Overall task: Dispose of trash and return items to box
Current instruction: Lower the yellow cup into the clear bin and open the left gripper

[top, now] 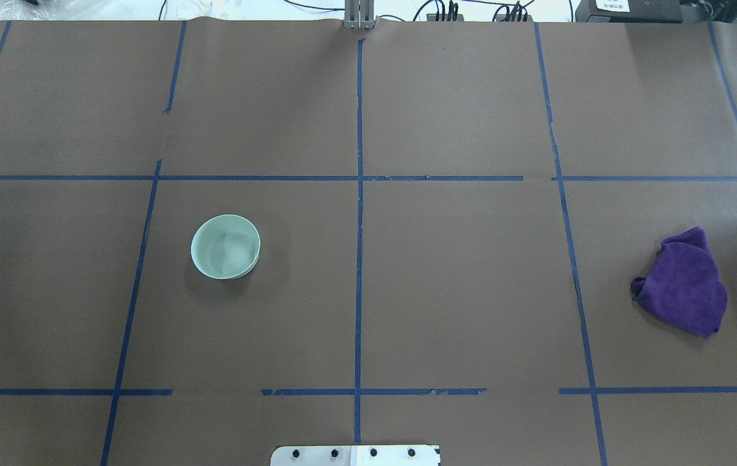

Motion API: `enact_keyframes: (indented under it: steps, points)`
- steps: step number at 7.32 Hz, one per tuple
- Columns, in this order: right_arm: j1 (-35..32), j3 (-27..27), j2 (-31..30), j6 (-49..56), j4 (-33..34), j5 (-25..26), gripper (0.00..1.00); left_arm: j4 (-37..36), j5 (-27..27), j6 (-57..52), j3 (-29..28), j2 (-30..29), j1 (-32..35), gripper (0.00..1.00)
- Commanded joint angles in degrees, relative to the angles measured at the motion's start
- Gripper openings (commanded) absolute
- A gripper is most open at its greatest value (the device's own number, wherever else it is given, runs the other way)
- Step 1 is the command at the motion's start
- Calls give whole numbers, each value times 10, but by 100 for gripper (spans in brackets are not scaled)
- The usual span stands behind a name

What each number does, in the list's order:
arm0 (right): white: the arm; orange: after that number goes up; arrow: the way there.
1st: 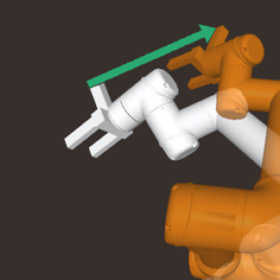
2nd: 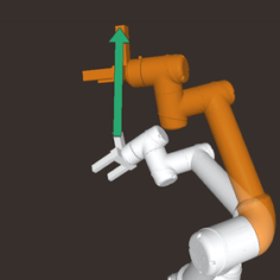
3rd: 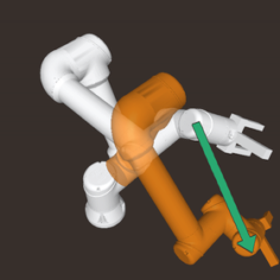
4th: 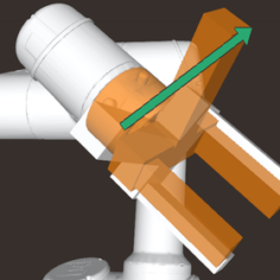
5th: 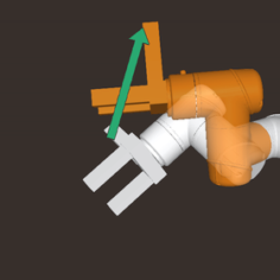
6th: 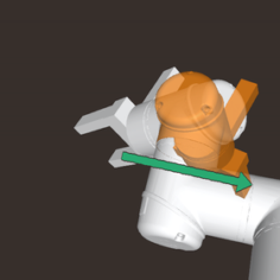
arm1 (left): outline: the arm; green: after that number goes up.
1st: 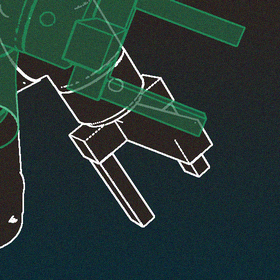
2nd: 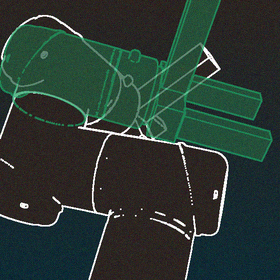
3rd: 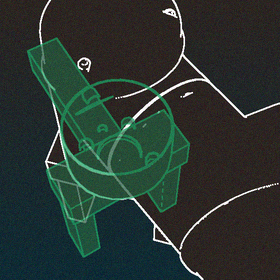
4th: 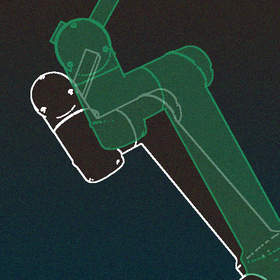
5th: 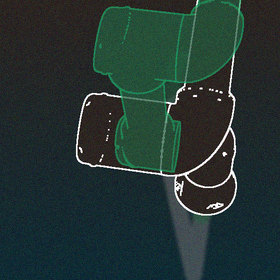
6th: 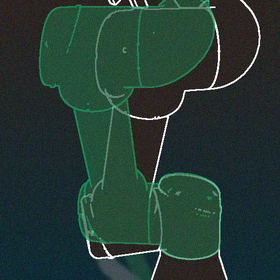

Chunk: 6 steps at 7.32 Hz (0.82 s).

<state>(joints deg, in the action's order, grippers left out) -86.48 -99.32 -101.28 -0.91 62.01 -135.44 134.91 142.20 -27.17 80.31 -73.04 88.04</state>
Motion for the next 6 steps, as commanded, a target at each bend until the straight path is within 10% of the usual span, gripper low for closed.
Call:
enact_keyframes:
  steps: [1,3,4,6]
  points:
    - [0,-1,-1,-1,0,0,100,11,-1,0,-4,0,-1,54]
    - [0,-3,0,-2,0,-1,100,32,-1,17,9,-3,-1,71]
    - [0,-12,1,-8,-1,-3,100,26,-3,45,53,-4,-1,100]
    - [43,-78,4,-101,1,-4,100,-21,-3,84,101,-38,0,100]
